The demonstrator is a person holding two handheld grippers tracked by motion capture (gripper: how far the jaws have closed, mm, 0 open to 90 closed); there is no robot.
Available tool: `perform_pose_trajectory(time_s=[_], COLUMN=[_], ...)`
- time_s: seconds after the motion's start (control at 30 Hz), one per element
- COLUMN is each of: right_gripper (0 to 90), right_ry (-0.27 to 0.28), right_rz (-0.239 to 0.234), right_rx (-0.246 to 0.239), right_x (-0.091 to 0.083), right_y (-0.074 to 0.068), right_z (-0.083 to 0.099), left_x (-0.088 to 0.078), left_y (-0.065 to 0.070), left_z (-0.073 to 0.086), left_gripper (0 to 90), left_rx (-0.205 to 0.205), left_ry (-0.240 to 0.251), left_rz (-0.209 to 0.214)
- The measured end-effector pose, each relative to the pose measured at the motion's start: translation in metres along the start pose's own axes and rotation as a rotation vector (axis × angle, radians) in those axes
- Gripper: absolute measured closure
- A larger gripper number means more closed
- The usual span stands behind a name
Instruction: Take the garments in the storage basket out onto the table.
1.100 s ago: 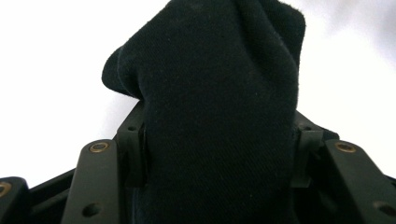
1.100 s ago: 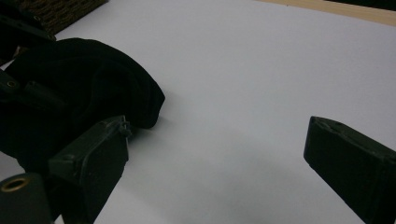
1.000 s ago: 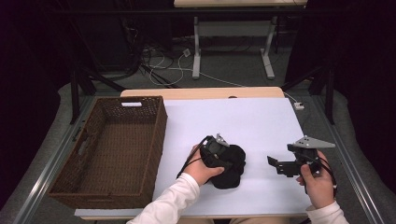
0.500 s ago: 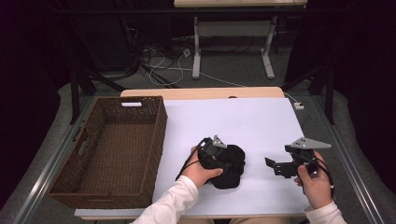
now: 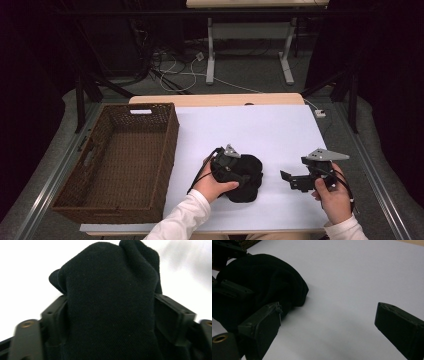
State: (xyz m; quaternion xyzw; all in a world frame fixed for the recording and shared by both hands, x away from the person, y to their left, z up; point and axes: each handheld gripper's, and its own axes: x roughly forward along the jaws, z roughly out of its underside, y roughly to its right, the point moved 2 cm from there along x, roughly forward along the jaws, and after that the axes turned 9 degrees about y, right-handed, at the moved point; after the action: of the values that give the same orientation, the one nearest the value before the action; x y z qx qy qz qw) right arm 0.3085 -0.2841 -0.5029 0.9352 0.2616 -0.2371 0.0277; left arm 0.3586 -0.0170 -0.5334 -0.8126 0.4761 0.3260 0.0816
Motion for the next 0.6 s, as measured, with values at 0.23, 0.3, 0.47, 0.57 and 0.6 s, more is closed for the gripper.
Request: perform_pose_trajectory(time_s=[0.23,0.3,0.47,0.57,0.6], right_gripper=[6.0,5.9,5.9,5.8,4.9], right_ry=[-0.007,-0.007,-0.006,0.008,0.007], right_rz=[-0.029,-0.040,-0.048,-0.060,-0.064], right_rx=[-0.008,-0.017,-0.032,-0.036,-0.046], right_x=[0.005,0.006,0.008,0.009,0.009], right_y=[-0.008,-0.011,-0.015,-0.019,-0.020], right_z=[0.002,0.002,0.002,0.001,0.001], left_x=[-0.009,-0.015,-0.024,-0.028,-0.029], left_y=[-0.003,-0.004,-0.003,-0.002,-0.002], left_z=[0.002,0.003,0.004,0.006,0.006], left_gripper=[6.3,2.9,0.3,0.3,0.3], left_rx=[-0.059,-0.075,-0.070,-0.066,-0.062], left_ry=[0.052,0.062,0.107,0.118,0.123], left_rz=[0.012,0.020,0.013,0.009,0.008])
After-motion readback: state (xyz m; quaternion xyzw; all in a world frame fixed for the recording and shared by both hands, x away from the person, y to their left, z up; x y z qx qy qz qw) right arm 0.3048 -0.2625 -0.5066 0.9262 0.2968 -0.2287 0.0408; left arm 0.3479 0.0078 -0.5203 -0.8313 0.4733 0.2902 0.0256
